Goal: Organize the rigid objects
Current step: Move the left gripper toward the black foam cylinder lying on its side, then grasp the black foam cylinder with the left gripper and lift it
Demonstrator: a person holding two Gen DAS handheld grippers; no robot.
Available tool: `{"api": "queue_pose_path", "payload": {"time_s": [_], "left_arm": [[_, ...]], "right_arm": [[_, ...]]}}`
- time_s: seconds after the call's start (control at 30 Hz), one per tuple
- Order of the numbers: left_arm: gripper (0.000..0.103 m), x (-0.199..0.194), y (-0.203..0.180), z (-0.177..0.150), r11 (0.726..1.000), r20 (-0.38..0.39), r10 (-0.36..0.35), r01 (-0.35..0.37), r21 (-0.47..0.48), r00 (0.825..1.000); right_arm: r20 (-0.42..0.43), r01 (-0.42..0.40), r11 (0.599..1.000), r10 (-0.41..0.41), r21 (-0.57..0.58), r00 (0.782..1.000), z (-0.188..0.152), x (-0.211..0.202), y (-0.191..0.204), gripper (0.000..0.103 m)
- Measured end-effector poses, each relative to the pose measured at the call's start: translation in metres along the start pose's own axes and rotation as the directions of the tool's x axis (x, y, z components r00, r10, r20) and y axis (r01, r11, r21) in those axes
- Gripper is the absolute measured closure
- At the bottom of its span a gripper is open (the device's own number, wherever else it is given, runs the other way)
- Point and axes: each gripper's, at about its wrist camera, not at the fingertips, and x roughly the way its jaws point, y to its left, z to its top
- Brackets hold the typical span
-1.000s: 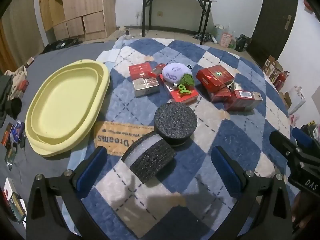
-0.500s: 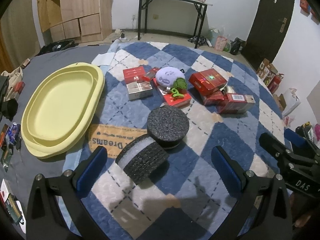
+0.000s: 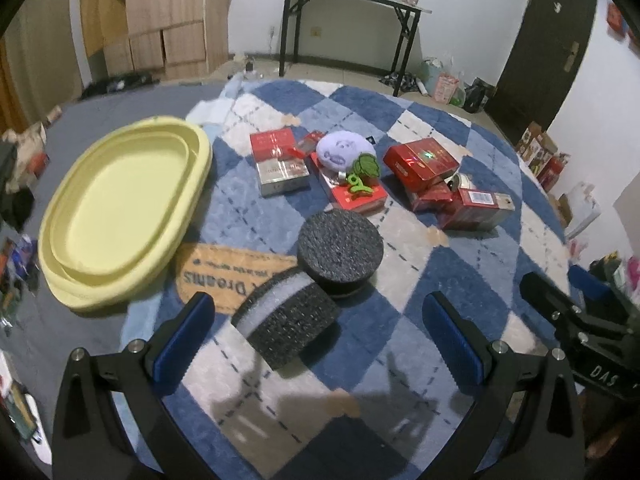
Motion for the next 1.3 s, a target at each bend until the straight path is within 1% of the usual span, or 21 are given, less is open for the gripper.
{"api": "queue_pose_path", "payload": {"time_s": [0.17, 0.27, 0.3, 0.37, 0.43, 0.5, 0.57, 0.63, 0.67, 0.73, 0.77, 0.8, 0.9, 0.97, 1.07, 1.17, 1.23, 1.3], "left_arm": [[0.0, 0.002, 0.003, -0.001, 1.0, -0.019, -0.01, 0.01, -0.001, 1.0], [0.0, 0.003, 0.002, -0.001, 0.999, -0.031, -0.049, 0.049, -0.016, 0.998], [0.0, 0.003, 0.001, -0.002, 0.999, -0.027, -0.048, 0.048, -0.018, 0.998], [0.0, 0.0, -0.003, -0.001, 0.999, -0.005, -0.037, 0.037, 0.0, 0.999], [0.0, -0.006, -0.008, -0.002, 0.999, 0.049, -0.024, 0.022, 0.037, 0.999], [0.0, -0.009, -0.009, -0.001, 0.999, 0.076, -0.002, -0.002, 0.051, 0.997], [0.0, -0.008, -0.007, 0.001, 0.998, 0.072, -0.035, 0.032, 0.047, 0.997], [0.0, -0.005, -0.007, 0.001, 0.997, 0.044, -0.064, 0.061, 0.051, 0.997], [0.0, -0.002, -0.008, 0.001, 0.997, 0.026, -0.06, 0.059, 0.06, 0.998], [0.0, 0.005, -0.009, -0.002, 0.996, -0.007, -0.006, 0.007, 0.092, 1.0], [0.0, 0.007, -0.009, -0.004, 0.995, -0.013, 0.007, -0.006, 0.095, 1.0], [0.0, 0.01, -0.007, -0.005, 0.996, -0.024, 0.012, -0.01, 0.09, 1.0], [0.0, 0.02, -0.002, -0.009, 0.999, -0.05, -0.006, 0.008, 0.049, 0.999], [0.0, 0.026, -0.001, -0.011, 0.999, -0.05, -0.005, 0.007, 0.04, 0.999], [0.0, 0.041, -0.004, -0.013, 0.997, -0.054, 0.037, -0.034, 0.064, 0.998], [0.0, 0.053, -0.004, -0.011, 0.992, -0.024, 0.089, -0.087, 0.088, 0.996], [0.0, 0.06, 0.001, -0.006, 0.993, -0.004, 0.099, -0.098, 0.061, 0.995], [0.0, 0.064, 0.008, -0.001, 0.996, 0.014, 0.084, -0.084, 0.032, 0.996]], "right_arm": [[-0.005, 0.002, 1.0, -0.002, -0.001, 1.0, 0.0, 0.001, 0.0, 0.0], [-0.015, 0.004, 1.0, -0.004, -0.01, 1.0, -0.001, 0.005, 0.002, 0.0], [-0.02, 0.006, 1.0, -0.006, -0.013, 1.0, -0.001, 0.006, 0.002, 0.0], [-0.026, 0.009, 1.0, -0.01, -0.02, 1.0, -0.002, 0.008, 0.003, 0.0], [-0.028, 0.011, 1.0, -0.011, -0.02, 1.0, -0.002, 0.009, 0.003, 0.0], [-0.029, 0.01, 1.0, -0.011, -0.018, 1.0, -0.001, 0.011, 0.003, 0.0], [-0.024, 0.01, 1.0, -0.01, -0.014, 1.0, -0.001, 0.011, 0.002, 0.0], [-0.021, 0.005, 1.0, -0.005, -0.013, 1.0, -0.002, 0.011, 0.003, 0.0], [-0.019, 0.002, 1.0, -0.003, -0.015, 1.0, -0.002, 0.01, 0.003, 0.0], [-0.016, 0.002, 1.0, -0.003, -0.021, 1.0, -0.003, 0.009, 0.004, 0.0], [-0.014, 0.002, 1.0, -0.002, -0.021, 1.0, -0.003, 0.009, 0.004, 0.0], [-0.012, 0.0, 1.0, 0.0, -0.018, 1.0, -0.003, 0.009, 0.003, 0.0], [-0.016, -0.004, 1.0, 0.004, 0.0, 1.0, -0.002, 0.012, 0.001, 0.0], [-0.016, -0.01, 1.0, 0.01, 0.016, 1.0, -0.001, 0.017, -0.001, 0.0], [-0.007, -0.002, 0.999, 0.002, 0.035, 1.0, 0.001, 0.035, -0.005, 0.0], [0.0, 0.032, 0.997, -0.033, 0.066, 0.999, 0.006, 0.065, -0.012, 0.0], [0.008, 0.044, 0.995, -0.045, 0.085, 0.999, 0.012, 0.078, -0.017, 0.0], [0.013, 0.047, 0.993, -0.048, 0.11, 0.999, 0.021, 0.096, -0.022, 0.0]]}}
